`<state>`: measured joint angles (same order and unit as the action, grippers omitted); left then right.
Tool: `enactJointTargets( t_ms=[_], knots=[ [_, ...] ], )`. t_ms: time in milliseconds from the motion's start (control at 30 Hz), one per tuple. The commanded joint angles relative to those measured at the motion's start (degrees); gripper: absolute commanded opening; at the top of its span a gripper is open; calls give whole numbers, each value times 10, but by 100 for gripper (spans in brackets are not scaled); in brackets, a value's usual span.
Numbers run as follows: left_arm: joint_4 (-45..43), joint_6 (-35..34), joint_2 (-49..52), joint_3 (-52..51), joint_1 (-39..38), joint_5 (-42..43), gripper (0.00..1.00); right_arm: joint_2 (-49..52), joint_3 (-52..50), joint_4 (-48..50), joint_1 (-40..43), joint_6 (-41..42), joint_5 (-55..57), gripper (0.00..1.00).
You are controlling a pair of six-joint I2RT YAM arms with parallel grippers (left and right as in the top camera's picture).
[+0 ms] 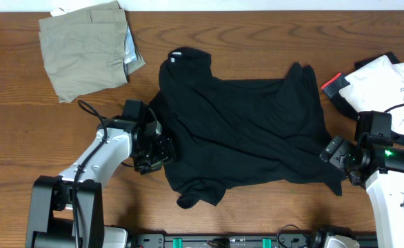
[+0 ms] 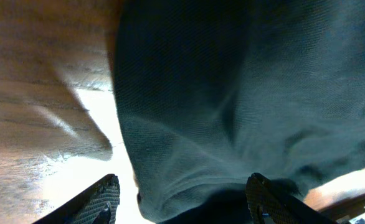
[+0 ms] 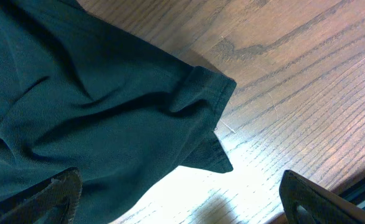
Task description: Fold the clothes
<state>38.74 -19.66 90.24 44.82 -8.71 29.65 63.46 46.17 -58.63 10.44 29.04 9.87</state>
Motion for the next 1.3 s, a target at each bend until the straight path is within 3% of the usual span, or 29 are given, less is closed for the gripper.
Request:
enactJointTargets(
  t_ms=[0, 533, 867, 1267],
  knots=[
    [-7, -12, 4, -21, -1, 2, 67, -6, 9, 1, 9, -9, 2, 99],
    [-22, -18, 4, -24, -1, 1, 67, -6, 9, 1, 9, -9, 2, 99],
    [-27, -19, 4, -25, -2, 1, 52, -6, 9, 1, 9, -9, 2, 99],
    [-40, -19, 4, -34, -2, 1, 50, -6, 9, 2, 9, -9, 2, 99]
  ],
)
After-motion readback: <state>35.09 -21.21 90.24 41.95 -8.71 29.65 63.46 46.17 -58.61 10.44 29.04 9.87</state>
